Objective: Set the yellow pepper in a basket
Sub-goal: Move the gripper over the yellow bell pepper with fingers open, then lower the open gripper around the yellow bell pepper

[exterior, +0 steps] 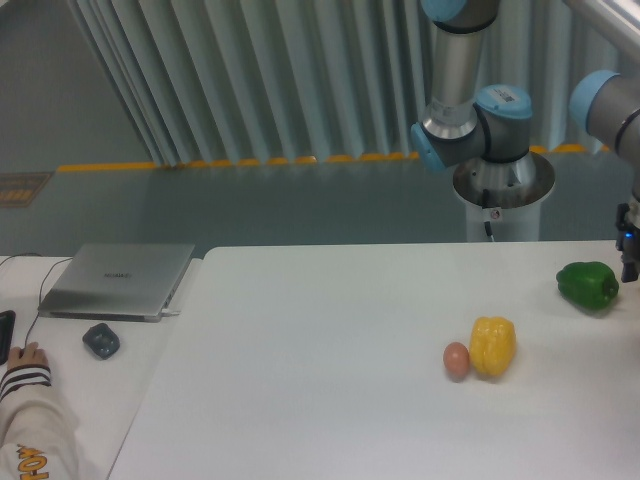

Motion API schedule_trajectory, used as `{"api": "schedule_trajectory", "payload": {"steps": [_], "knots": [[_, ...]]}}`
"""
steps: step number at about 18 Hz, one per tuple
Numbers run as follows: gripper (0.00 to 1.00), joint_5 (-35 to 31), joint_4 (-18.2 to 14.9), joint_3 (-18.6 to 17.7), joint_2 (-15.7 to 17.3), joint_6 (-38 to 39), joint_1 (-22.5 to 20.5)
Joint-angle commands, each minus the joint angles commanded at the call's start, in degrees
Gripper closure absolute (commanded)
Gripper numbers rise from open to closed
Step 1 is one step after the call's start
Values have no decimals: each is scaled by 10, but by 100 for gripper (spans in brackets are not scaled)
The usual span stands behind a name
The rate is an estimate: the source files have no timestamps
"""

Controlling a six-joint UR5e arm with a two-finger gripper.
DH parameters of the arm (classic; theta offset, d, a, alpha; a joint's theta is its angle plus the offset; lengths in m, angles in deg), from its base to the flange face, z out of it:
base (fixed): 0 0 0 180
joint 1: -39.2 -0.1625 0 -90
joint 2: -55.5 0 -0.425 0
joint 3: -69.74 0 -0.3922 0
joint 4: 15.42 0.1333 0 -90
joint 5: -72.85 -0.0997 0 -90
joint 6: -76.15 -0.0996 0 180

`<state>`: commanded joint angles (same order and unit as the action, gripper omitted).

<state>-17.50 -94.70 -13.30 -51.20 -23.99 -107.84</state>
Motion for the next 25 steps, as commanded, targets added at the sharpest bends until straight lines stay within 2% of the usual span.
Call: {"api": "schedule_trajectory", "payload": {"steps": [3,7,12,14,16,20,23,25], "knots": [[0,1,1,-39,30,129,1],[0,6,1,-63,51,236,11],[0,17,4,-69,55,386,75],[0,18,31,-75,55,458,111],[0,17,47,-97,60,519,136],[0,16,117,-164,84,599,146],[0,12,156,-182,85,677,149],[0,10,166,-190,84,699,163]]}}
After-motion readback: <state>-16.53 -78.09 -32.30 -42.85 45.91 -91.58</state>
